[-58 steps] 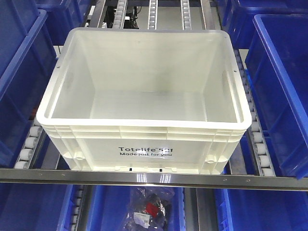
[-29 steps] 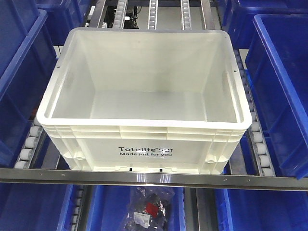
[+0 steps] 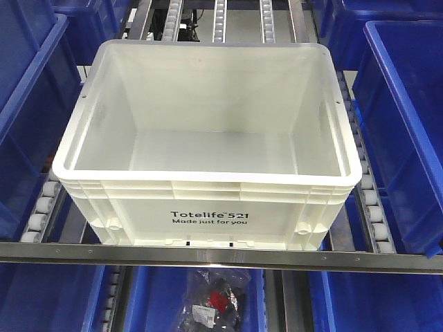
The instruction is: Move bin from left to right shelf
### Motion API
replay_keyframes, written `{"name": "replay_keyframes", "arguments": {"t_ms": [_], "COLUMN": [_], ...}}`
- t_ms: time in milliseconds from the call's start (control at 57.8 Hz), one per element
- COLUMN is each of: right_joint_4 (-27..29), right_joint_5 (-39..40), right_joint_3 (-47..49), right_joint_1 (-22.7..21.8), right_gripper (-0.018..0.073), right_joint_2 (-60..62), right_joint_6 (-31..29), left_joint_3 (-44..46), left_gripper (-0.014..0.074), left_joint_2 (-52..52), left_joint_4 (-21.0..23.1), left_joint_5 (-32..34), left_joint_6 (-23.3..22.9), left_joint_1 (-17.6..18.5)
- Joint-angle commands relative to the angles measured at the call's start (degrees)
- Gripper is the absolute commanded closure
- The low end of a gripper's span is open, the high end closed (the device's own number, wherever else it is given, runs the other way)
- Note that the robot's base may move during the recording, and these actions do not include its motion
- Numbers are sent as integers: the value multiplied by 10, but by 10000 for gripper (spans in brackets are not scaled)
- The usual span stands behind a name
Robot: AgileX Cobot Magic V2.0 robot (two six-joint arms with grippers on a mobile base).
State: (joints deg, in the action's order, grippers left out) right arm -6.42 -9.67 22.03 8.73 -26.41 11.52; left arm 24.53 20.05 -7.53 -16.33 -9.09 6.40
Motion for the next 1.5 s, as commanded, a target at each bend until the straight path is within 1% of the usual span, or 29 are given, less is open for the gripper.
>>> {"name": "replay_keyframes", "arguments": {"t_ms": [0, 52, 138, 156, 242, 346, 415, 571, 744, 916, 1037, 1072, 1159, 1280, 1366, 1487], "right_joint_4": [-7, -7, -5, -5, -11, -36, -35, 0, 2, 18, 21, 23, 25, 28, 26, 27], "right_joint_5": [45, 45, 44, 43, 40, 39, 36, 2, -41, -117, -178, -194, -231, -276, -305, -337], "right_joint_3": [21, 21, 21, 21, 21, 26, 40, 106, 218, 335, 409, 428, 474, 527, 562, 598], "right_joint_1": [-1, -1, 2, 6, 32, 60, 74, 73, 73, 73, 73, 73, 73, 73, 72, 72], "right_gripper": [213, 149, 72, 60, 30, 29, 29, 29, 29, 29, 29, 29, 29, 29, 29, 29], "right_joint_2": [-6, -6, -6, -6, -7, -23, -47, -131, -239, -349, -423, -441, -486, -538, -571, -607], "right_joint_6": [-2, -2, -1, -1, -4, -4, -2, 8, 8, 8, 8, 8, 14, 15, 15, 15], "left_joint_3": [19, 19, 19, 19, 25, 49, 73, 146, 232, 324, 380, 397, 431, 480, 513, 564], "left_gripper": [288, 218, 143, 123, 83, 79, 79, 79, 79, 79, 79, 79, 79, 79, 79, 79], "left_joint_2": [12, 12, 12, 12, 13, 38, 71, 178, 303, 423, 490, 510, 548, 589, 618, 657], "left_joint_4": [3, 2, -3, -5, -8, -13, -12, -12, -11, -11, -11, -12, -13, -13, -13, -13], "left_joint_5": [39, 39, 39, 38, 25, 2, -16, -75, -100, -153, -186, -197, -214, -234, -255, -301], "left_joint_6": [-2, -1, 0, 0, 0, 0, 0, 0, 0, -1, -11, -21, -38, -50, -51, -51], "left_joint_1": [16, 27, 42, 46, 66, 89, 99, 102, 102, 102, 101, 101, 101, 101, 101, 101]}}
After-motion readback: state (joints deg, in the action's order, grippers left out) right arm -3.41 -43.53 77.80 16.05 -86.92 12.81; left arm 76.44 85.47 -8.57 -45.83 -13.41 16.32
